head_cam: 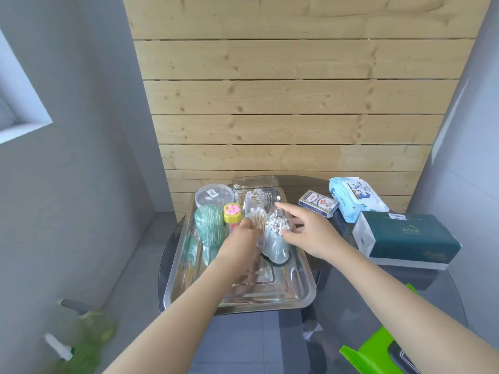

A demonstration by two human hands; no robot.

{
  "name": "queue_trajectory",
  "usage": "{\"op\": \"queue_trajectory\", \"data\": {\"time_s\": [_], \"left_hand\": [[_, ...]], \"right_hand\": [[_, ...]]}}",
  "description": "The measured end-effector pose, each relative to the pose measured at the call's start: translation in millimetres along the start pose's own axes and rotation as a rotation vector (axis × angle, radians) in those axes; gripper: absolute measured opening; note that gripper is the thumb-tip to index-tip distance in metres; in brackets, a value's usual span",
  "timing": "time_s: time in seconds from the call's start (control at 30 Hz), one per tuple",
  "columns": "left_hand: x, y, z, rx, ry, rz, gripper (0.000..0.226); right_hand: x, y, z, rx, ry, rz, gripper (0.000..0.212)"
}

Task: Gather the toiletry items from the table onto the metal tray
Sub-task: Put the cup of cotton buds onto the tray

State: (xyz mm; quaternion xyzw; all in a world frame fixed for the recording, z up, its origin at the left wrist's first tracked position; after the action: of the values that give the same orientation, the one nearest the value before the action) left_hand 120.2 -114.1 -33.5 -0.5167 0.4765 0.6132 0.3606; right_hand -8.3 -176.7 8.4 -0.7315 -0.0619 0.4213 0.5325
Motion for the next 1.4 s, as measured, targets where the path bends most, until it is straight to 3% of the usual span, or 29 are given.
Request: {"op": "queue_trajectory", "data": {"time_s": [0.2, 0.5, 0.83, 1.0, 1.2, 1.33, 1.4], "left_hand": [[-7.5, -10.2, -11.5, -0.060, 0.062, -0.034, 0.028], [-3.5, 2.2, -14.5, -0.045, 0.023, -0.130, 0.031], [-4.1, 4.5, -16.3, -0.018, 0.104, -0.233, 0.036], [-22.6, 6.4, -14.2, -0.043, 0.274, -0.243, 0.033], [-44.1, 18.6, -7.8, -0.023, 0.424, -0.172, 0.031], [-59.8, 42.8, -11.7, 0.062, 0.530, -0.118, 0.022], [-67.9, 60.7, -22.9, 0.134, 0.538, -0.112, 0.030]], "right_hand": [[13.3, 2.9, -9.5, -0.050, -0.024, 0.112, 0.061], [12.8, -0.7, -36.7, -0.095, 0.088, 0.214, 0.063], [17.5, 3.1, -51.8, -0.057, 0.123, 0.184, 0.067], [21.8, 10.9, -41.8, -0.055, 0.089, 0.175, 0.079], [0.8, 28.1, -28.6, 0.019, 0.152, 0.040, 0.049], [-24.9, 31.6, -28.8, 0.039, 0.219, 0.080, 0.032], [-40.9, 35.0, -33.3, 0.063, 0.274, 0.122, 0.029]]}}
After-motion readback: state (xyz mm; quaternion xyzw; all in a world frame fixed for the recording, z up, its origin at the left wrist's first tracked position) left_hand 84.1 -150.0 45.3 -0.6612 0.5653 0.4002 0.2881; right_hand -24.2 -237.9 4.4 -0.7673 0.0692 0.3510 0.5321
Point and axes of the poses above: each hand's wrist, its own z-axis away from the middle knuckle, its own x-axis out of the palm, y = z × x, the point moved 6 cm from there along -z, towards the middle knuckle, and after that the axes turned 8 degrees about -z, right-handed, at the moved point
